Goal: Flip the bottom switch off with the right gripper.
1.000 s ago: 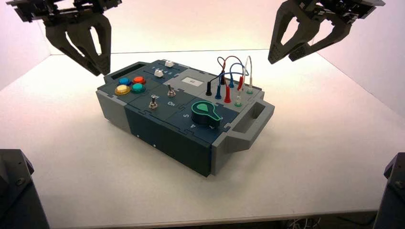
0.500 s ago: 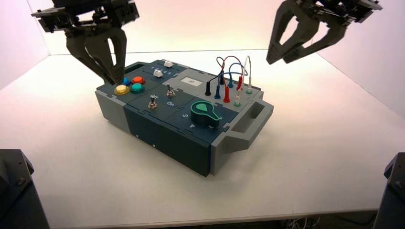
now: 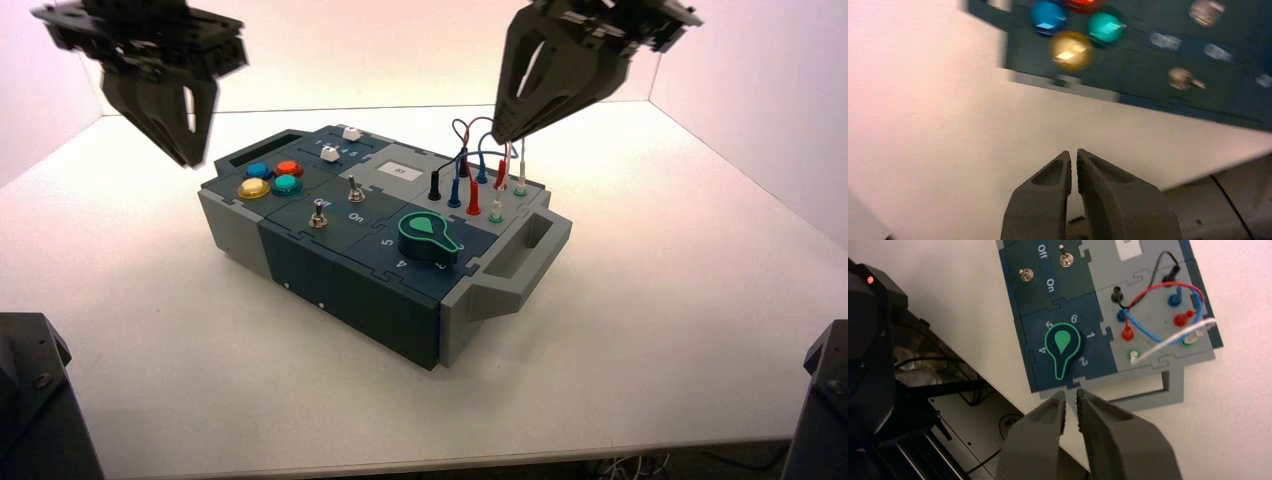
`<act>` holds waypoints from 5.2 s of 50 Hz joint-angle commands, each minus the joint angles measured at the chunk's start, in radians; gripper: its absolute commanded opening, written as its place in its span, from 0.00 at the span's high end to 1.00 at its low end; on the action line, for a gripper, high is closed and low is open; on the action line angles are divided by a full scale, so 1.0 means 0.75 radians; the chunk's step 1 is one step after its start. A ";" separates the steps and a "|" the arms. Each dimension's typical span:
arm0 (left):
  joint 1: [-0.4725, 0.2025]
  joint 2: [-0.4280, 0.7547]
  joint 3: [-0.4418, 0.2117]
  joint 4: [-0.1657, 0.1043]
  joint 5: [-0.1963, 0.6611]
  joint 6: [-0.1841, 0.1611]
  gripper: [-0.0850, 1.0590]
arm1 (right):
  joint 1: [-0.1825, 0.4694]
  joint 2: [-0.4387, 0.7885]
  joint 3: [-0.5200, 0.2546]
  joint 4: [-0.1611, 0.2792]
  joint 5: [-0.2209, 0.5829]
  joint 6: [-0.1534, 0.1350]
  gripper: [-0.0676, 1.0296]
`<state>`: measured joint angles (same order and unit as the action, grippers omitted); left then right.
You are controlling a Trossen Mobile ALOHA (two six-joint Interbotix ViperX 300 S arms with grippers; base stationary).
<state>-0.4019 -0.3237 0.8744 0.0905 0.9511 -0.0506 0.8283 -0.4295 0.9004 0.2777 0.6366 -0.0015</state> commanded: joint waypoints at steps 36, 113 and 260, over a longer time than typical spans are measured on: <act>0.223 0.366 -0.325 0.127 -0.131 0.112 0.90 | 0.182 0.581 -0.454 0.000 0.014 -0.086 0.96; 0.309 0.830 -0.652 0.127 -0.202 0.178 0.88 | 0.188 0.882 -0.726 0.002 0.108 -0.119 0.96; 0.280 0.877 -0.665 0.121 -0.172 0.182 0.88 | 0.121 1.006 -0.988 -0.198 0.209 -0.078 0.96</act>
<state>-0.1749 0.3497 0.3927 0.1841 0.8191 0.0798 0.9649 0.3850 0.2194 0.1565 0.8053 -0.0614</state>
